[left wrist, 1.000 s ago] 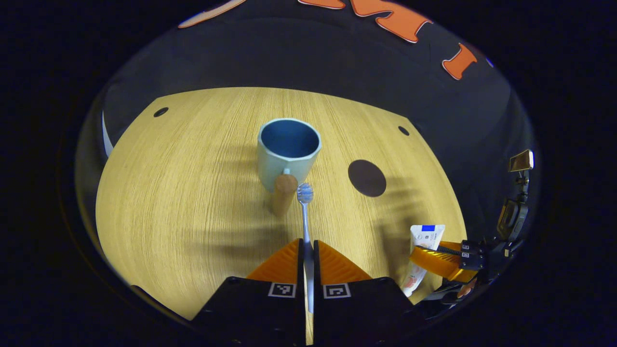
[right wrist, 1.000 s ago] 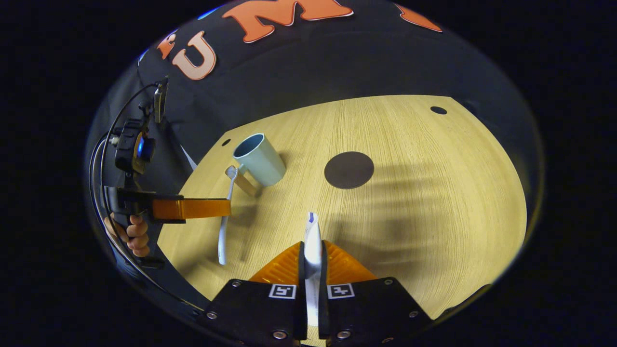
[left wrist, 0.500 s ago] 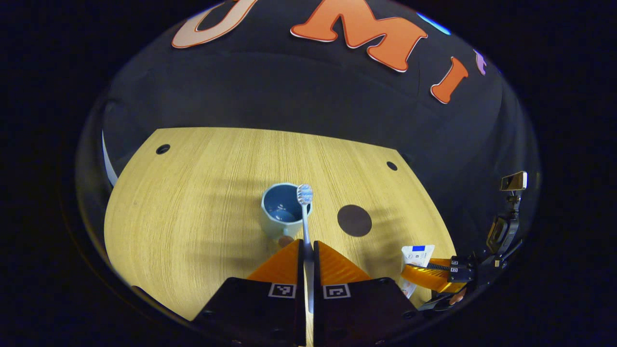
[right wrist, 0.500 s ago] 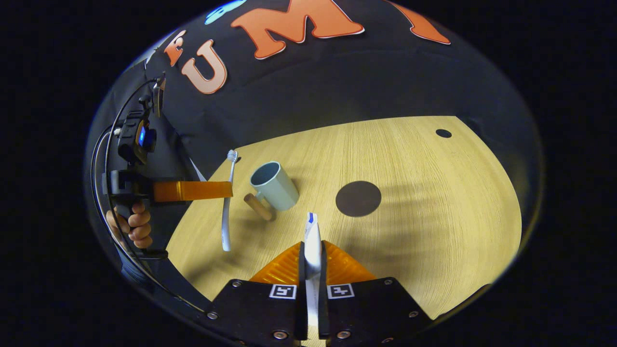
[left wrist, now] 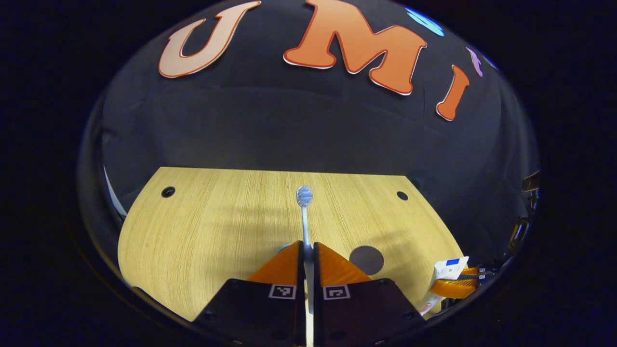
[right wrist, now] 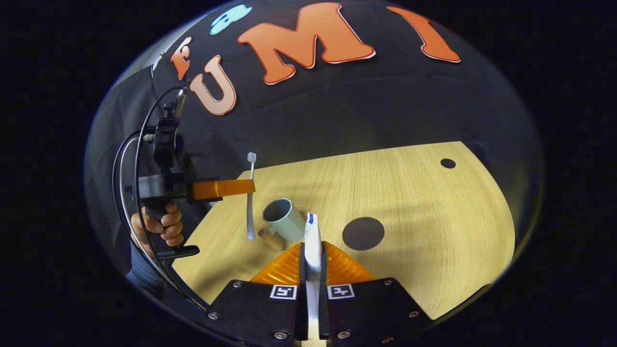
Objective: Put the toothbrush and toothpaste on the desktop into the cup, then pick up the cup and place it on the coaster on the desktop.
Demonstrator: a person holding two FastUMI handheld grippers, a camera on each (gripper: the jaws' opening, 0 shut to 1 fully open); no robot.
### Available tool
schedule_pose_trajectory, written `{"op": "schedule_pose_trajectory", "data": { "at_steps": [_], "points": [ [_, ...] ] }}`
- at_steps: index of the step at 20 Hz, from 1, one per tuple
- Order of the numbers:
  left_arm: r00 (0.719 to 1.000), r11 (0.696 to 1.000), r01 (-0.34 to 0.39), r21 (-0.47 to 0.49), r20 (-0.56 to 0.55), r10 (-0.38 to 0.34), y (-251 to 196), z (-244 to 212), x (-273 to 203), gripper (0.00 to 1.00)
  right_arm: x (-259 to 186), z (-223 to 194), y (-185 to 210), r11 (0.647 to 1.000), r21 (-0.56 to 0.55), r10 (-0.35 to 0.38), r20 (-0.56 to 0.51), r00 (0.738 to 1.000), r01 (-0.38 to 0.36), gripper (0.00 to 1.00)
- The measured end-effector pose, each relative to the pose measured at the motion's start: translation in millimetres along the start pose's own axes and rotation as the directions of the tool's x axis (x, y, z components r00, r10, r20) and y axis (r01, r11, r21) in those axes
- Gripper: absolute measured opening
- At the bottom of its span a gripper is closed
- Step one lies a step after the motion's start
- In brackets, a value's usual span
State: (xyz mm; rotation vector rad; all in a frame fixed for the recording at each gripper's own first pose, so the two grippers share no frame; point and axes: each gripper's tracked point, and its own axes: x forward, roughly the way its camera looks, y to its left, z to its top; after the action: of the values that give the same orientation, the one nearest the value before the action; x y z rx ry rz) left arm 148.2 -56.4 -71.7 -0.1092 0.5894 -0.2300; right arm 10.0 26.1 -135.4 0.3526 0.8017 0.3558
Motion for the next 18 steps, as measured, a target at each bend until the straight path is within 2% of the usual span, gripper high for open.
{"op": "schedule_pose_trajectory", "data": {
  "at_steps": [6,12,18],
  "points": [
    [0.995,0.999,-0.018,0.038,0.094,0.014,9.1,38.4,33.7,0.06,20.5,18.9,-5.0,1.000,-0.023,-0.004,0.014,1.000,0.005,0.08],
    [0.998,1.000,-0.010,0.014,0.056,0.009,19.8,22.9,68.4,0.06,43.7,23.1,-8.9,1.000,-0.028,-0.006,0.007,1.000,0.006,0.09],
    [0.997,0.998,-0.019,0.065,0.069,0.015,21.8,13.8,72.8,0.06,55.7,29.5,-8.6,0.998,-0.054,-0.016,0.019,1.000,0.017,0.09]
  ]
}}
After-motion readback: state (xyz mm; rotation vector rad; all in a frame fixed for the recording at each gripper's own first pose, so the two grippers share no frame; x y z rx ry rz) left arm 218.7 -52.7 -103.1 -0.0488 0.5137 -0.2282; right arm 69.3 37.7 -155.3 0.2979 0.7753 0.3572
